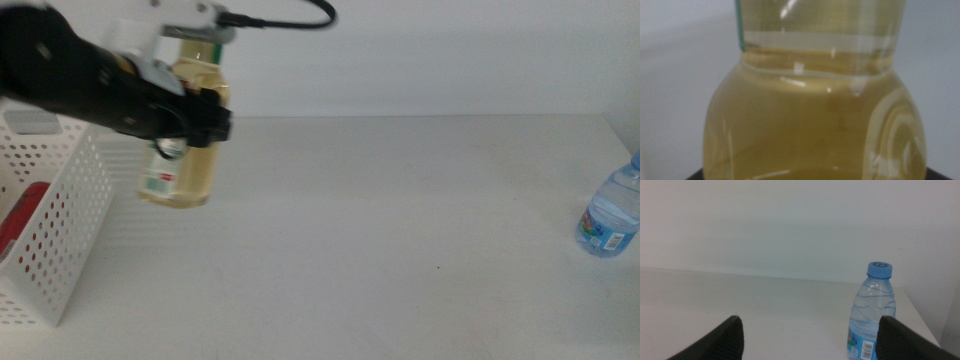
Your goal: Use arms to grab the bottles and put them into the dustbin to the left of the table.
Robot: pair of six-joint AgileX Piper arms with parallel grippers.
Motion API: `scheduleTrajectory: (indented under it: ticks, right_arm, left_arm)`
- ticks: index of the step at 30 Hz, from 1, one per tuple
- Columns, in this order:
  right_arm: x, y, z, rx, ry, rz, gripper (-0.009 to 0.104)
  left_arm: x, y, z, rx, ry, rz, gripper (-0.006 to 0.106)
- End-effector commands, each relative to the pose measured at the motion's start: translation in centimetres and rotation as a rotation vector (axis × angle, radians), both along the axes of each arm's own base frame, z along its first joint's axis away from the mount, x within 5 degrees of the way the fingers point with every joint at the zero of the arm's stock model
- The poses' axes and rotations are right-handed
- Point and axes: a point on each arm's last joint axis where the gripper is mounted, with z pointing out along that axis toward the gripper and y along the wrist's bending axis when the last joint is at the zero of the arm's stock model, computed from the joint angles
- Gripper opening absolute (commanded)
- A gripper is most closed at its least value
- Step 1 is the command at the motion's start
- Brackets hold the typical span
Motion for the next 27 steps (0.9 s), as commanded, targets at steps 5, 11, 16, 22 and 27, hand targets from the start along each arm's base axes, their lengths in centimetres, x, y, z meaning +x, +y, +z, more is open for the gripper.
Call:
scheduleTrajectory:
  ticks: [5,11,16,22,27]
  right_arm:
    - [-0.3,-0.1,1.1,-0.001,-0.108,-0.011,0.07]
    - [-0.3,-0.1,1.1,-0.001,-0.108,-0.011,0.07]
    - [-0.3,-0.1,1.1,-0.001,-0.108,-0.011,0.07]
    - [-0.3,-0.1,1.1,-0.001,-0.108,-0.011,0.07]
    - [-0.3,-0.1,1.1,-0.001,-0.108,-0.011,0.07]
  left_arm:
    - [-1.6,4.5,7.1,0.01,0.044,0.081,-0.005]
    - [-2.2,10.3,9.3,0.107,0.098,0.207,-0.005]
    - [-2.2,14.5,8.9,0.133,0.134,0.305,-0.005]
    - [-1.3,18.6,7.2,0.16,0.194,0.376,-0.005]
    - [0.7,20.5,4.8,0.14,0.271,0.395,-0.005]
